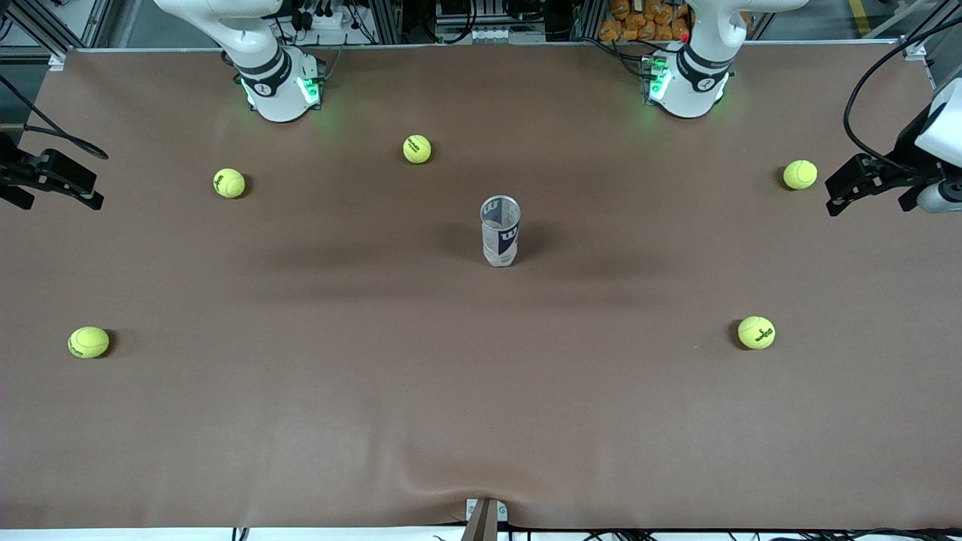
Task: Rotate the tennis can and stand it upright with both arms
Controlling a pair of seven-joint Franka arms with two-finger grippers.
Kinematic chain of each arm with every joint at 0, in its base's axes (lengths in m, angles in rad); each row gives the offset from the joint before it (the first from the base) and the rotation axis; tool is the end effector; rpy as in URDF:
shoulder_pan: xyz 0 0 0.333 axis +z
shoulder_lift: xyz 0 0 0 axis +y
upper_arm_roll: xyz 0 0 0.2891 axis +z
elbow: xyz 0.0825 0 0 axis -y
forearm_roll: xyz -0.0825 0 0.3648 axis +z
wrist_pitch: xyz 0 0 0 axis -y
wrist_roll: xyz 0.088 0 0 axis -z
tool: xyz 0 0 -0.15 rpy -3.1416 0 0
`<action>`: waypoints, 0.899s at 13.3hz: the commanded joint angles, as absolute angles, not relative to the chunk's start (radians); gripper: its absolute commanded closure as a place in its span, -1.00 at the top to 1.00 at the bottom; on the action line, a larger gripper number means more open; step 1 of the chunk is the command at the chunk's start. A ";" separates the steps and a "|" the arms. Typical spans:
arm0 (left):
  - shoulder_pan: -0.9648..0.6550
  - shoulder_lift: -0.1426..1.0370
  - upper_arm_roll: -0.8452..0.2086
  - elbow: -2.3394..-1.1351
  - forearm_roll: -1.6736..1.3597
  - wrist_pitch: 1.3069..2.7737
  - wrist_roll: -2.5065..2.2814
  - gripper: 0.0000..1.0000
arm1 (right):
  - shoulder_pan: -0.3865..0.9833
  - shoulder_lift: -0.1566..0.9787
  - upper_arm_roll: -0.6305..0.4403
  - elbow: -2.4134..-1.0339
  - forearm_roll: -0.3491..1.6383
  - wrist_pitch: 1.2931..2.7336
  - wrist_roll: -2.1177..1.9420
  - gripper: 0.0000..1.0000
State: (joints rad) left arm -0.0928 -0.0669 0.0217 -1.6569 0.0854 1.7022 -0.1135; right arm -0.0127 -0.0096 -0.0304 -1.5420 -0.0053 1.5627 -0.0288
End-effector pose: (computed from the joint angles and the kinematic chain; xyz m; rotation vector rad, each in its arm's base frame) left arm 0.5331 -0.0259 0.5637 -3.0626 -0.0551 -0.1831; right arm 0.5331 -0.0239 0.5721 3.1351 -0.0226 0.0472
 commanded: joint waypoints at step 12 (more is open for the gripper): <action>-0.094 -0.040 0.054 -1.588 -0.014 1.582 -0.115 1.00 | -0.025 0.020 -0.017 -1.503 -0.005 1.569 -0.021 1.00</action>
